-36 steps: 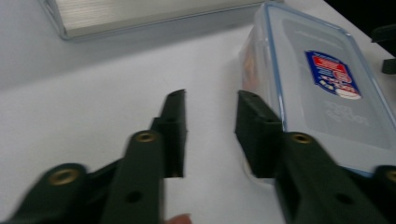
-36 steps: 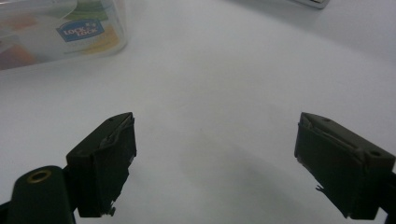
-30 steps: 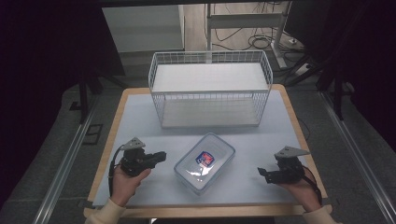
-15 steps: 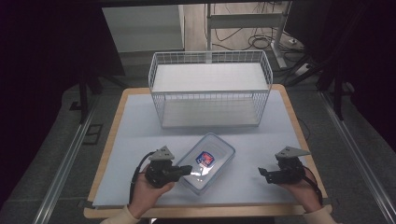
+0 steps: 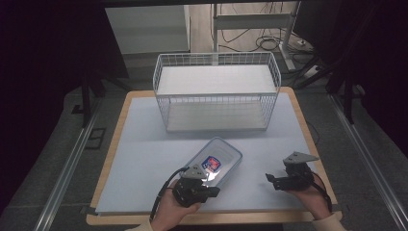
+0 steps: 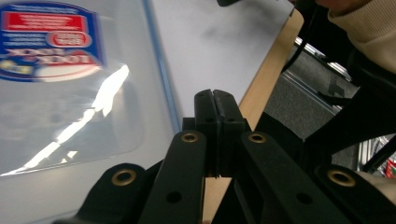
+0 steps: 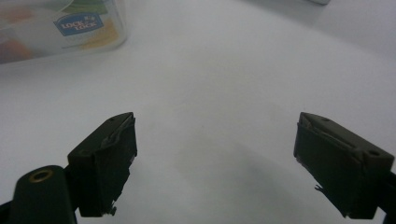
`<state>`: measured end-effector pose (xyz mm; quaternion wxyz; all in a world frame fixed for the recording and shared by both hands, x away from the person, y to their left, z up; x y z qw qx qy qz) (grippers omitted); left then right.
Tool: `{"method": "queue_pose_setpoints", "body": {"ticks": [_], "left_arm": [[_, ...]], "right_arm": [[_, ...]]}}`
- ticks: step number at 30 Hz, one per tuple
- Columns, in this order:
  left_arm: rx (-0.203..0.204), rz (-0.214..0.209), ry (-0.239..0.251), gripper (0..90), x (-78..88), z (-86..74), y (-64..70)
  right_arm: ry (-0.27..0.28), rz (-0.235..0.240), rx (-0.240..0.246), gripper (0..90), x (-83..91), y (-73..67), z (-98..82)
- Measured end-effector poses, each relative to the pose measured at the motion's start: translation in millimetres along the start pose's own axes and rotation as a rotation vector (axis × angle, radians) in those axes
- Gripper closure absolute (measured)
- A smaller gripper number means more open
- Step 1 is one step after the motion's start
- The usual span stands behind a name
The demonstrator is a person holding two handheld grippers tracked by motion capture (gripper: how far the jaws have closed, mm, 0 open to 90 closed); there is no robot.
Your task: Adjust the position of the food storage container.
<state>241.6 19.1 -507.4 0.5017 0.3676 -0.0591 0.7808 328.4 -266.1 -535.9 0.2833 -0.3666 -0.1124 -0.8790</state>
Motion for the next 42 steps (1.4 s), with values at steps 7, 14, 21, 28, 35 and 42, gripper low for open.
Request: {"method": "queue_pose_setpoints", "body": {"ticks": [7, 14, 21, 28, 35, 42], "left_arm": [[-0.012, -0.002, -0.028, 90.0, -13.3, 0.2, 7.9], [-0.025, 0.024, -0.063, 90.0, -19.8, -5.4, 7.6], [-0.012, 0.026, -0.064, 90.0, -18.5, -9.0, 1.3], [-0.010, 0.026, -0.072, 90.0, -14.4, -11.4, -2.3], [-0.008, 0.042, -0.085, 90.0, -10.7, -14.4, -6.0], [0.008, 0.044, -0.085, 90.0, -2.1, -19.3, -15.1]], "right_arm": [[-0.004, -0.003, 0.003, 13.4, -0.3, 0.5, -0.7], [-0.007, -0.007, 0.001, 13.4, -1.1, 1.1, -1.4], [-0.008, -0.009, 0.002, 13.4, -0.8, 1.6, -1.7], [-0.007, -0.007, 0.002, 13.4, 0.0, 2.0, -1.7], [-0.007, -0.010, 0.000, 13.4, 0.3, 2.8, -1.9], [-0.007, -0.010, 0.000, 13.4, 1.4, 3.3, -2.1]]}}
Point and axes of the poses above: each handheld gripper's, and its own axes: x roughly backward along the jaws, z roughly out of its top, y roughly to its right, the point moved 5 cm from there along -x, roughly forward along the jaws, and after that the axes turned 4 degrees about -x, right-handed, at the moved point
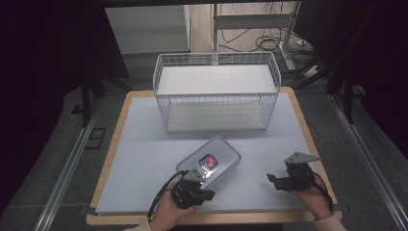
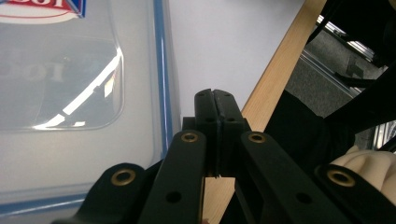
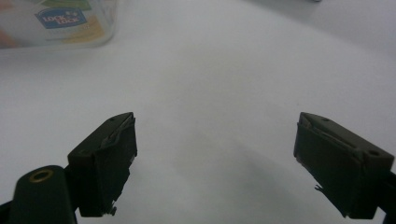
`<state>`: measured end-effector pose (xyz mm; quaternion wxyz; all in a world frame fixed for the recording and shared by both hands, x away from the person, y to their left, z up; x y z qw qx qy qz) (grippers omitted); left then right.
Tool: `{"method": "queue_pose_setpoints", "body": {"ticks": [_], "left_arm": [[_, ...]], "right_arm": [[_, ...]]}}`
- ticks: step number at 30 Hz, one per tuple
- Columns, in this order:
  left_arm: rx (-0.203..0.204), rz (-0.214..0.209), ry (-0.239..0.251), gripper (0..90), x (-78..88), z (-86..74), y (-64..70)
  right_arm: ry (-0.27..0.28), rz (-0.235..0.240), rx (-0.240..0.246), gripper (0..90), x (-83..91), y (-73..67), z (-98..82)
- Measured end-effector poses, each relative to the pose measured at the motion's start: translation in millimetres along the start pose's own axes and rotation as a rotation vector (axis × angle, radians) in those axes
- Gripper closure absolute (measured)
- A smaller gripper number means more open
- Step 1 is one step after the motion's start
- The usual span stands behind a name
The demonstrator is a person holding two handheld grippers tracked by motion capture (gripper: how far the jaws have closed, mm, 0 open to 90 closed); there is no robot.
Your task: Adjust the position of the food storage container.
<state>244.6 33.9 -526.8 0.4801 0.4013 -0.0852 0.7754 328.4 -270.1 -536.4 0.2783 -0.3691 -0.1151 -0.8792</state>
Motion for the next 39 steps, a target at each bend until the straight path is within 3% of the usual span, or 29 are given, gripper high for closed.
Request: {"method": "queue_pose_setpoints", "body": {"ticks": [13, 14, 16, 33, 39], "left_arm": [[0.029, 0.043, -0.040, 90.0, 7.0, -16.9, -19.7], [0.049, 0.012, -0.025, 90.0, 9.9, -18.8, -22.8], [0.058, 0.007, -0.020, 90.0, 11.4, -19.3, -24.1], [0.088, 0.074, -0.012, 90.0, 20.2, -21.0, -51.1], [0.126, 0.086, 0.003, 90.0, 23.3, -19.6, -67.1]], "right_arm": [[-0.002, -0.001, 0.001, 13.4, -0.1, 0.1, -0.3], [-0.001, -0.001, 0.000, 13.4, -0.1, 0.1, -0.2], [-0.001, 0.000, 0.000, 13.4, -0.2, 0.1, -0.2], [0.000, 0.004, 0.001, 13.4, -0.3, -1.0, 0.3], [-0.004, 0.005, 0.002, 13.4, -0.8, -1.8, 0.2]]}}
Point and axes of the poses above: each handheld gripper's, and its own axes: x roughly backward along the jaws, z roughly out of its top, y roughly to its right, the point moved 5 cm from there along -x, roughly forward along the jaws, and after that the axes turned 4 degrees about -x, right-handed, at the moved point
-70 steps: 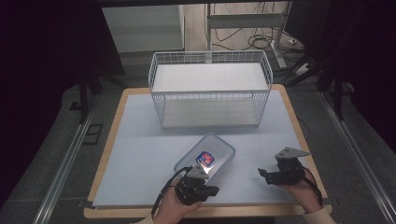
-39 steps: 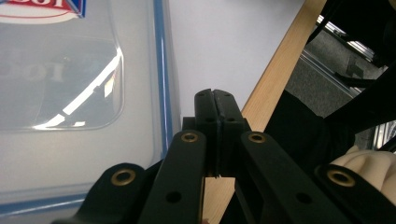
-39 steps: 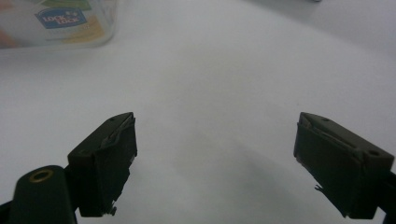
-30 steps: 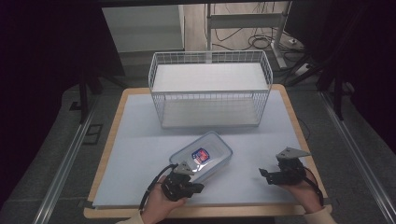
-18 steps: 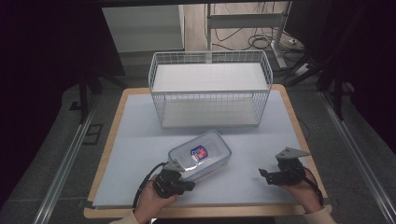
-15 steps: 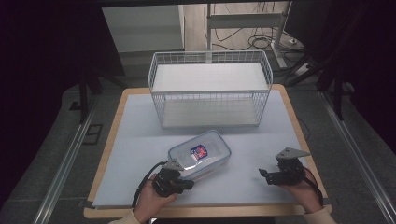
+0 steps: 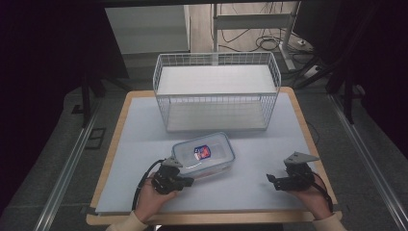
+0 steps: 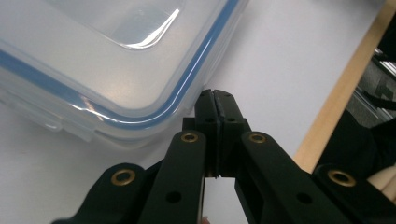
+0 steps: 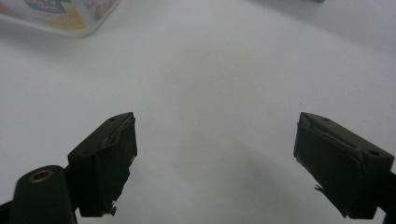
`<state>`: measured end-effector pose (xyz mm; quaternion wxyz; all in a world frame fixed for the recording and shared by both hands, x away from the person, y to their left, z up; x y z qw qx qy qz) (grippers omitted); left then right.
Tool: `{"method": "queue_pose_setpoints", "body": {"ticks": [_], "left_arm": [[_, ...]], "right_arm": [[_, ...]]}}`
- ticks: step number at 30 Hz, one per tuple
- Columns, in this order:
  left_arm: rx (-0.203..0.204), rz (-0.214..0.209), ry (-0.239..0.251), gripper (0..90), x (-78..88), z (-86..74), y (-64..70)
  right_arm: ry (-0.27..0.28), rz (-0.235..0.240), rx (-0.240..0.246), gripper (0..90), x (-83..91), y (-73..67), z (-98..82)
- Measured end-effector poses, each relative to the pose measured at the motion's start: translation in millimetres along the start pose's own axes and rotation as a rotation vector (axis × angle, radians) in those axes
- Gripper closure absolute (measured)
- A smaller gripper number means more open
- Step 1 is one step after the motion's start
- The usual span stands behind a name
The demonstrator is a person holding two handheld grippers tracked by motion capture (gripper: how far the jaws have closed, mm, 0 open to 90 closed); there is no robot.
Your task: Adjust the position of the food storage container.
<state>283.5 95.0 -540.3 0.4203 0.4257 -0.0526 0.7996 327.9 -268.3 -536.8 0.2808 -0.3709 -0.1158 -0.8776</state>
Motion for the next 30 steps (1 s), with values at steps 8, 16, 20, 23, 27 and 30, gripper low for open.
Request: {"method": "queue_pose_setpoints", "body": {"ticks": [8, 16, 20, 23, 27, 30], "left_arm": [[0.038, 0.016, 0.012, 90.0, 0.8, 2.2, -16.3], [0.050, 0.023, 0.020, 90.0, 1.3, 2.4, -19.7], [0.055, 0.017, 0.036, 90.0, 4.5, 2.1, -18.3], [0.052, 0.000, 0.055, 90.0, 11.7, 1.5, -14.3], [0.042, 0.012, 0.104, 90.0, 29.6, 1.7, -10.5], [0.065, 0.040, 0.149, 90.0, 43.1, -0.6, -14.3]], "right_arm": [[-0.007, 0.003, 0.002, 13.6, -1.0, 0.6, -0.6], [-0.008, 0.010, 0.011, 13.9, -1.2, -0.3, -0.6], [-0.004, 0.015, 0.019, 13.8, -0.7, -1.5, -0.2], [-0.002, 0.016, 0.024, 13.9, -0.2, -1.7, 0.2], [0.005, 0.017, 0.027, 13.9, -2.1, -2.2, 4.6], [0.015, 0.023, 0.035, 13.9, -4.4, -2.8, 10.2]]}}
Point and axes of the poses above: each handheld gripper's, and its own axes: x roughly backward along the jaws, z roughly out of its top, y roughly to its right, the point moved 5 cm from there along -x, roughly forward along the jaws, and after that the axes turned 4 degrees about -x, right-handed, at the moved point
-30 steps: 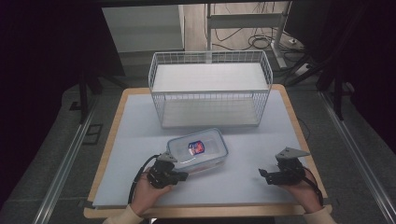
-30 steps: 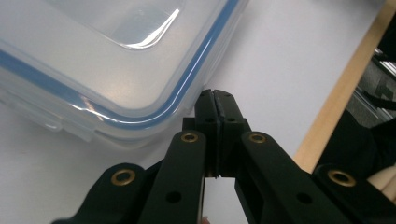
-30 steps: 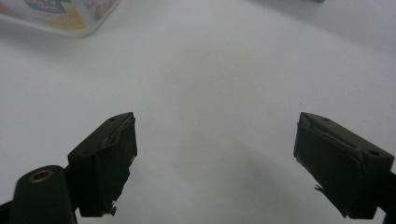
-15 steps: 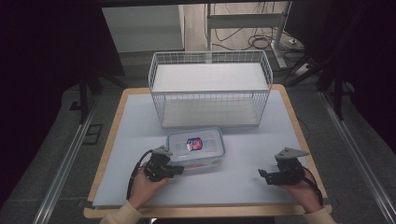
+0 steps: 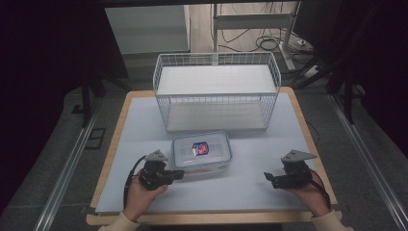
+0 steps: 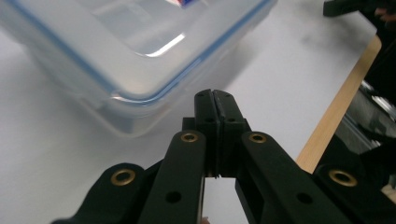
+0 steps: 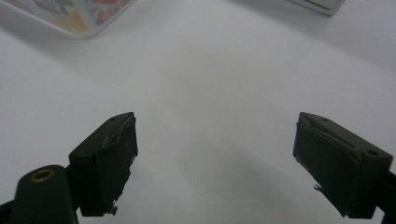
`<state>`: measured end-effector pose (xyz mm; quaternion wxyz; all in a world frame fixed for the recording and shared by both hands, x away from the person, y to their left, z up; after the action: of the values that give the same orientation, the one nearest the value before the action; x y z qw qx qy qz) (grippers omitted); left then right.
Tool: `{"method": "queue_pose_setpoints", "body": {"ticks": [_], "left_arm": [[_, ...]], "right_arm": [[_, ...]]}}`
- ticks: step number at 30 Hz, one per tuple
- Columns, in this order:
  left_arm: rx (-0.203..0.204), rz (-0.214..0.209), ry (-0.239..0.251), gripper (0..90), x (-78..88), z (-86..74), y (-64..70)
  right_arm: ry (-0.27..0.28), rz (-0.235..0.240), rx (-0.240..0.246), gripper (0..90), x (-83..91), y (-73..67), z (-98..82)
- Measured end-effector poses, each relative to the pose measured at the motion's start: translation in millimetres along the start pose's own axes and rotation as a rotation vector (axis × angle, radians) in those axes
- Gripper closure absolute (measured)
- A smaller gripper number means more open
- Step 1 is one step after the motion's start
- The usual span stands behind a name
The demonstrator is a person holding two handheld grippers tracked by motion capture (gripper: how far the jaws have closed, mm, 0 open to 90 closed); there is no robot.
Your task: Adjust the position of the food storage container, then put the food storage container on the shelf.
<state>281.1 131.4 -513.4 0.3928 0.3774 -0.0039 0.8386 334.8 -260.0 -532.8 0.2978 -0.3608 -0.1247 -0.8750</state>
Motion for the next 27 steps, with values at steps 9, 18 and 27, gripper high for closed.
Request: {"method": "queue_pose_setpoints", "body": {"ticks": [9, 18, 27], "left_arm": [[0.088, 0.105, 0.088, 72.1, 21.4, -1.0, -27.4], [0.173, 0.096, 0.121, 33.0, 21.6, 0.8, -38.5], [0.196, 0.094, 0.124, 24.6, 20.6, 3.4, -42.3]], "right_arm": [[-0.001, 0.025, 0.014, 15.0, -6.8, -3.2, 6.9], [0.000, 0.019, 0.008, 14.9, -7.7, -2.0, 5.3], [0.022, 0.021, -0.011, 13.2, -5.7, -1.0, 4.7]]}}
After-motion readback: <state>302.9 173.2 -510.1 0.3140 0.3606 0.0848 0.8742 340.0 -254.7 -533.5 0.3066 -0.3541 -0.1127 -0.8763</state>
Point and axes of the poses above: each handheld gripper's, and its own axes: x roughly backward along the jaws, z roughly out of its top, y roughly to its right, the point moved 5 cm from there along -x, roughly forward along the jaws, and after that the axes turned 4 degrees about -x, right-handed, at the moved point
